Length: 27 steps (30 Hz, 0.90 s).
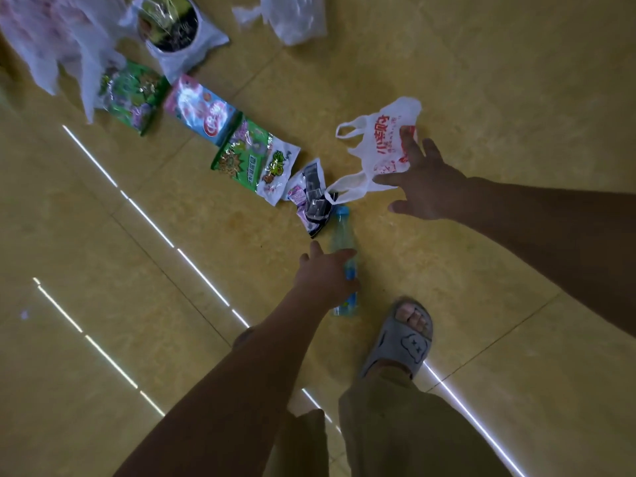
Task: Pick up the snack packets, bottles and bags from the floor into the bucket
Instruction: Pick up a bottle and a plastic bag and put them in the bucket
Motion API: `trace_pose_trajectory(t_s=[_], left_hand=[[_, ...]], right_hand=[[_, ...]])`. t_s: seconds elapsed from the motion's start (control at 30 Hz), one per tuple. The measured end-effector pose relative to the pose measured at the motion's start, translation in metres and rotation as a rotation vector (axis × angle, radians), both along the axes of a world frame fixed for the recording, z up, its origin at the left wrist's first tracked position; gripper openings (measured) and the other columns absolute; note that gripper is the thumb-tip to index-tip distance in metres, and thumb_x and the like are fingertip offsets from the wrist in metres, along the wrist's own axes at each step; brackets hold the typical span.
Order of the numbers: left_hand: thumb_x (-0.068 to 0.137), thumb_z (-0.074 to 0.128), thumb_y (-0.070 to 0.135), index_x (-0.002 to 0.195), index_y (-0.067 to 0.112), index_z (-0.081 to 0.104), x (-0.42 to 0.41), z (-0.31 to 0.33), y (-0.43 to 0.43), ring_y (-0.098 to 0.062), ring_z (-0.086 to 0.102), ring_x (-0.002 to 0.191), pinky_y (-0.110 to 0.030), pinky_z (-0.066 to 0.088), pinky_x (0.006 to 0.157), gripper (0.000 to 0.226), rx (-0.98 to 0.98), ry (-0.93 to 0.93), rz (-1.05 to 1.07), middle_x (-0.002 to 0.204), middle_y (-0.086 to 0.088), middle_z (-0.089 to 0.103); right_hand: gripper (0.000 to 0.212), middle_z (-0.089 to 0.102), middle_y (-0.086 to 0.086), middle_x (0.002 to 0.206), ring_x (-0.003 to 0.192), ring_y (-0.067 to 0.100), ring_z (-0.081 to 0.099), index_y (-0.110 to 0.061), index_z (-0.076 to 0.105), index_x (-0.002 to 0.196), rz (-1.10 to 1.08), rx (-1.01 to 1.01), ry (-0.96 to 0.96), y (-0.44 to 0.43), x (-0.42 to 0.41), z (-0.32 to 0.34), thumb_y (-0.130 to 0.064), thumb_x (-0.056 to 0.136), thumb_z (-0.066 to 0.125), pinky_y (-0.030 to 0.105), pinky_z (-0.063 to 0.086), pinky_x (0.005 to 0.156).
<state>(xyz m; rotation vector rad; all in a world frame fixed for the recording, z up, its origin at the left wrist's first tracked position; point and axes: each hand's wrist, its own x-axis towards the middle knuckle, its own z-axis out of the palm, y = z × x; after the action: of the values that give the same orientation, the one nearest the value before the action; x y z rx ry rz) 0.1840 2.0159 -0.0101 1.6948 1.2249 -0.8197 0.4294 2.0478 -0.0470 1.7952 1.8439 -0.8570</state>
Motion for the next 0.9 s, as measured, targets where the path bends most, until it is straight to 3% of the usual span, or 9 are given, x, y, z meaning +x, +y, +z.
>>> trace_pose_trajectory(t_s=[0.1, 0.23, 0.4, 0.57, 0.73, 0.9], left_hand=[[0.083, 0.065, 0.054, 0.145, 0.049, 0.032, 0.001, -0.032, -0.005, -0.049, 0.027, 0.137, -0.048, 0.036, 0.110, 0.070, -0.064, 0.033, 0.012, 0.157, -0.021, 0.006], [0.080, 0.067, 0.052, 0.141, 0.051, 0.034, 0.003, -0.068, -0.012, -0.044, 0.039, 0.131, -0.046, 0.039, 0.108, 0.070, -0.113, 0.020, 0.028, 0.153, -0.018, 0.013], [0.081, 0.068, 0.036, 0.133, 0.044, 0.048, 0.012, -0.087, -0.020, -0.039, 0.054, 0.104, -0.048, 0.050, 0.094, 0.056, -0.006, -0.046, 0.053, 0.127, -0.011, 0.028], [0.082, 0.068, 0.029, 0.132, 0.044, 0.048, 0.015, -0.084, -0.021, -0.038, 0.057, 0.097, -0.046, 0.053, 0.088, 0.056, 0.039, -0.081, 0.034, 0.120, -0.011, 0.031], [0.081, 0.069, 0.028, 0.133, 0.043, 0.048, 0.016, -0.056, -0.016, -0.037, 0.056, 0.099, -0.043, 0.053, 0.088, 0.058, 0.062, -0.084, 0.051, 0.121, -0.010, 0.031], [0.080, 0.070, 0.031, 0.131, 0.045, 0.048, 0.014, -0.010, -0.002, -0.038, 0.054, 0.107, -0.045, 0.052, 0.092, 0.057, 0.076, -0.099, 0.062, 0.128, -0.012, 0.031]], right_hand=[[0.063, -0.033, 0.011, 0.156, 0.141, 0.051, -0.021, -0.045, 0.037, 0.144, 0.001, -0.023, -0.005, 0.011, -0.006, -0.014, -0.051, 0.087, 0.062, 0.062, 0.021, 0.114], [0.061, -0.032, 0.011, 0.156, 0.139, 0.052, -0.025, -0.045, 0.037, 0.144, 0.016, -0.071, 0.006, 0.015, -0.008, -0.051, -0.054, 0.087, 0.059, 0.062, 0.014, 0.116], [0.061, -0.020, 0.023, 0.158, 0.144, 0.048, -0.014, -0.034, 0.033, 0.149, 0.056, -0.061, -0.025, 0.007, -0.011, -0.074, -0.047, 0.093, 0.055, 0.052, 0.003, 0.118], [0.062, 0.004, 0.026, 0.157, 0.139, 0.054, 0.016, -0.022, 0.046, 0.142, 0.023, 0.025, -0.018, -0.001, -0.011, -0.082, -0.042, 0.086, 0.066, 0.050, 0.017, 0.115], [0.059, 0.036, 0.025, 0.138, 0.126, 0.045, 0.039, -0.010, 0.052, 0.128, 0.023, 0.049, -0.022, -0.001, -0.007, -0.060, -0.039, 0.079, 0.068, 0.046, 0.036, 0.100], [0.047, 0.044, 0.024, 0.126, 0.116, 0.043, 0.046, -0.002, 0.056, 0.116, -0.027, 0.078, -0.009, 0.002, 0.000, -0.012, -0.025, 0.077, 0.068, 0.047, 0.045, 0.093]])
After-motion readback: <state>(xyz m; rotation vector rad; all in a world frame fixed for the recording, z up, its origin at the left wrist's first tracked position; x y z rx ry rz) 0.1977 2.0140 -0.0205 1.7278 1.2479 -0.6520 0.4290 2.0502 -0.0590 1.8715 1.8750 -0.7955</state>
